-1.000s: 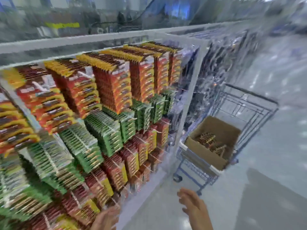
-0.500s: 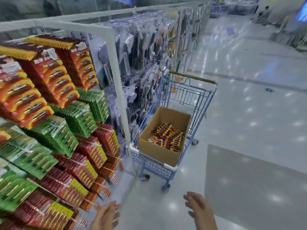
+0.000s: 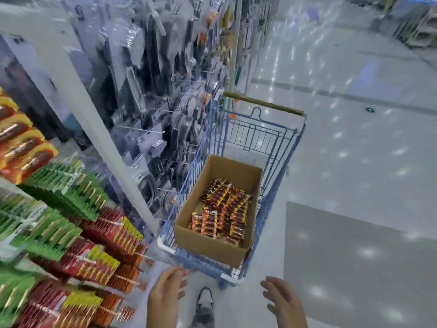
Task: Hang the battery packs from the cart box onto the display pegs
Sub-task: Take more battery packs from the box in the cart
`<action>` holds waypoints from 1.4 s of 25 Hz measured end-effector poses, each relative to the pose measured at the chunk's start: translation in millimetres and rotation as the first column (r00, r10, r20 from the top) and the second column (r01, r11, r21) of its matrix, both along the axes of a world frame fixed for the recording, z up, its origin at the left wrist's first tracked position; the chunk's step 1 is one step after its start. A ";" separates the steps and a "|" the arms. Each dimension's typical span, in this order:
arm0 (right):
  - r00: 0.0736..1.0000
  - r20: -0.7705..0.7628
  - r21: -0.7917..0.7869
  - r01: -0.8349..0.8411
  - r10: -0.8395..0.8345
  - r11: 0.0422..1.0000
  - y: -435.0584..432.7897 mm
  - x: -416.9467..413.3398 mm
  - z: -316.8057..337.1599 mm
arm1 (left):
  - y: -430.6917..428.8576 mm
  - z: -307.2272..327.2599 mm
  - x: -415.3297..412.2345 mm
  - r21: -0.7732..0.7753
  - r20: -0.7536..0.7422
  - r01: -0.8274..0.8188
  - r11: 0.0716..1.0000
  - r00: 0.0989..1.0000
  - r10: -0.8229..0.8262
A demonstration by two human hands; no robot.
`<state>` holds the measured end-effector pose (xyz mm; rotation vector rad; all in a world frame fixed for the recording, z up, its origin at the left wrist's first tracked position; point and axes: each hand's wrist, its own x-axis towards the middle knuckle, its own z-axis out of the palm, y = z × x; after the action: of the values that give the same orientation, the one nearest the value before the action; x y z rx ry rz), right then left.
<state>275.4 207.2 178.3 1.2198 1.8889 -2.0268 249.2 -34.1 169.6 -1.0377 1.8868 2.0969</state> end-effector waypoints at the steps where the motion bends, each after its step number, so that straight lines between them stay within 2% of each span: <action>1: 1.000 0.016 0.010 -0.017 0.017 1.000 0.9 -19.6 -0.1 | -1.0 -1.4 -22.4 -0.025 -0.001 0.019 1.000 1.000 -0.019; 8: 0.994 0.031 0.079 -0.104 0.102 0.991 13.0 -123.4 11.3 | 17.1 -27.4 -150.9 -0.109 -0.012 0.198 0.974 0.980 -0.200; 11: 0.985 0.075 0.053 -0.160 0.156 0.986 16.2 -153.8 2.6 | 39.1 -63.4 -209.1 -0.141 0.103 0.296 0.945 0.953 -0.284; 13: 0.975 0.093 0.026 -0.204 0.201 0.979 17.6 -170.1 -5.4 | 53.2 -95.6 -248.5 -0.116 0.233 0.329 0.937 0.926 -0.296; 15: 0.953 0.139 0.005 -0.273 0.269 0.962 23.7 -190.4 -23.2 | 64.6 -136.6 -287.1 -0.070 0.394 0.350 0.934 0.870 -0.297; 17: 0.927 0.159 -0.013 -0.343 0.340 0.939 34.0 -212.9 -47.7 | 72.8 -179.3 -315.5 -0.084 0.482 0.371 0.925 0.827 -0.288; 20: 0.892 0.184 -0.034 -0.415 0.414 0.909 47.8 -246.1 -74.3 | 83.7 -237.1 -334.9 -0.202 0.540 0.420 0.885 0.801 -0.258; 23: 0.900 0.181 -0.051 -0.395 0.398 0.917 59.2 -271.1 -90.4 | 91.6 -283.4 -339.4 -0.303 0.561 0.482 0.822 0.787 -0.255; 28: 0.899 0.210 -0.092 -0.373 0.384 0.923 62.4 -287.2 -115.9 | 94.5 -342.3 -330.0 -0.417 0.644 0.485 0.769 0.754 -0.127; 31: 0.886 0.235 -0.129 -0.379 0.400 0.916 57.9 -290.3 -116.5 | 104.8 -333.2 -332.9 -0.379 0.623 0.408 0.830 0.776 -0.097; 35: 0.822 0.313 -0.135 -0.458 0.477 0.878 44.1 -305.2 -122.6 | 95.4 -274.6 -325.9 -0.258 0.580 0.139 0.956 0.814 0.038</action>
<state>-29.8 251.3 55.8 0.8965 1.7353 -1.4913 -76.7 61.2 -105.1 -1.4602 1.8767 1.2624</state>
